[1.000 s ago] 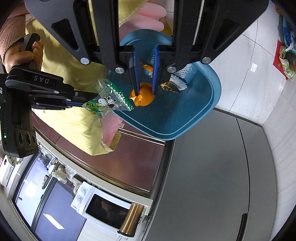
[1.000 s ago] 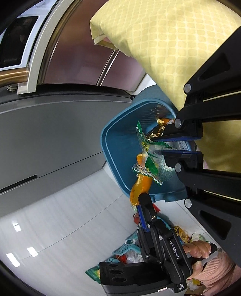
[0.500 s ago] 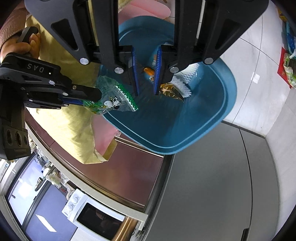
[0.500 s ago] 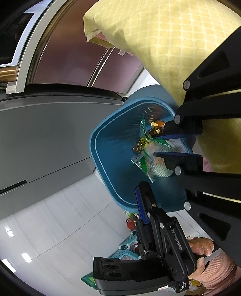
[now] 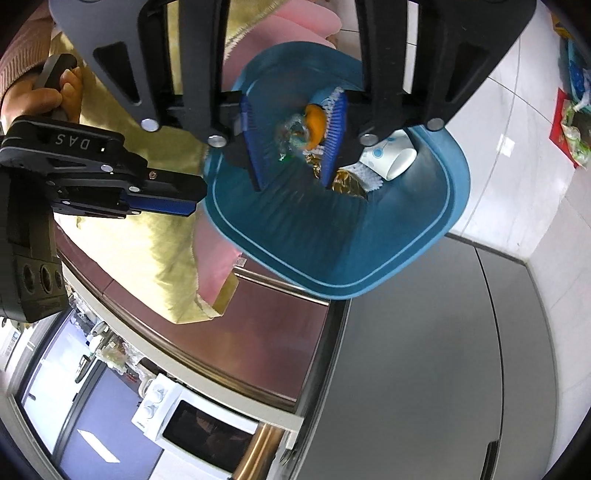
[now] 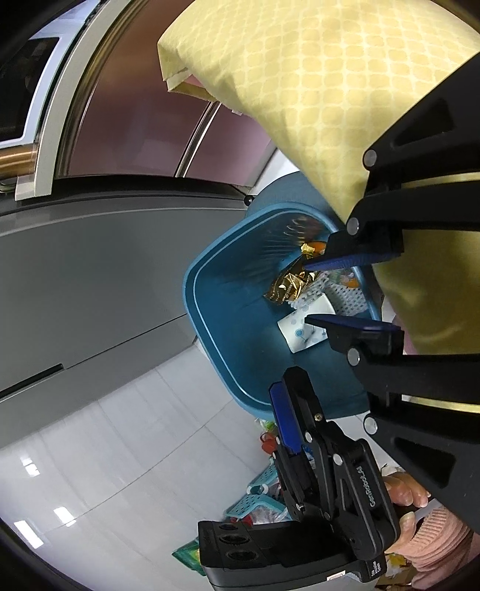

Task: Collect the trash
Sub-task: 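Open both grippers to drop the orange peel and wrapper into the bin, then move both open grippers back over the table toward the tissue and cup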

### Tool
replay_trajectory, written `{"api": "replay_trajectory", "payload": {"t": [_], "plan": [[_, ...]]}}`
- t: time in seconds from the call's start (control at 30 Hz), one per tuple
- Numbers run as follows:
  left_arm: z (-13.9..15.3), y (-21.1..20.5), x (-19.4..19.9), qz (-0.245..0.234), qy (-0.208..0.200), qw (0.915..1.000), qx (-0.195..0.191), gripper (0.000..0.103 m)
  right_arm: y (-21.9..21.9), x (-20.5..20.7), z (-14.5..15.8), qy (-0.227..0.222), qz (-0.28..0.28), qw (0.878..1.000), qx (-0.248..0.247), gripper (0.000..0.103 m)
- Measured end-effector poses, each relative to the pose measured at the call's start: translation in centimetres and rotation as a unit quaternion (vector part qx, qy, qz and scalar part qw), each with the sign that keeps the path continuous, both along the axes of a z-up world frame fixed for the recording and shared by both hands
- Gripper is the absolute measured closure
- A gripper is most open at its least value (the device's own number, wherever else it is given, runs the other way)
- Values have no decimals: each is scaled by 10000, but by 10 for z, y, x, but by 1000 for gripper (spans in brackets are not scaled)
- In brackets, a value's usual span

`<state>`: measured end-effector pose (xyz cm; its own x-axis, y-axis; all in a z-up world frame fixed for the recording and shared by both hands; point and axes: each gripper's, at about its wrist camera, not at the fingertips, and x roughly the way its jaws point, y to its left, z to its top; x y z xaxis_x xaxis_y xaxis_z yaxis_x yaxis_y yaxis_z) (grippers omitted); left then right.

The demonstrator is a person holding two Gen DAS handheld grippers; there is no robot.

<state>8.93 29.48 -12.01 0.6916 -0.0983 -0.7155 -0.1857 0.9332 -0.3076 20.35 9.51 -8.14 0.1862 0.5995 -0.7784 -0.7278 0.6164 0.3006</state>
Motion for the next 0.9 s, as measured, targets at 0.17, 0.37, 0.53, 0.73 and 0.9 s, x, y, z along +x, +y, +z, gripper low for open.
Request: {"api": "replay_trajectory", "payload": {"t": [0.17,0.37,0.53,0.73,0.9], "plan": [[17,-15,-7,-136,-217,9995,162,55,-25,-10,12,-37,-55,9995,321,74],[36,-47,-11,-578,-498,9969,214,44,-76,-23,34,-269,-395,9969,632,69],[47,-94,-5,-1192,-680,9904,170,42,-141,-35,44,-397,-951,9916,780,65],[47,-159,3,-1941,-733,9782,54,42,-217,-47,44,-485,-1750,9800,815,65],[47,-228,10,-2668,-700,9612,8,42,-276,-66,39,-576,-2403,9654,833,65]]}}
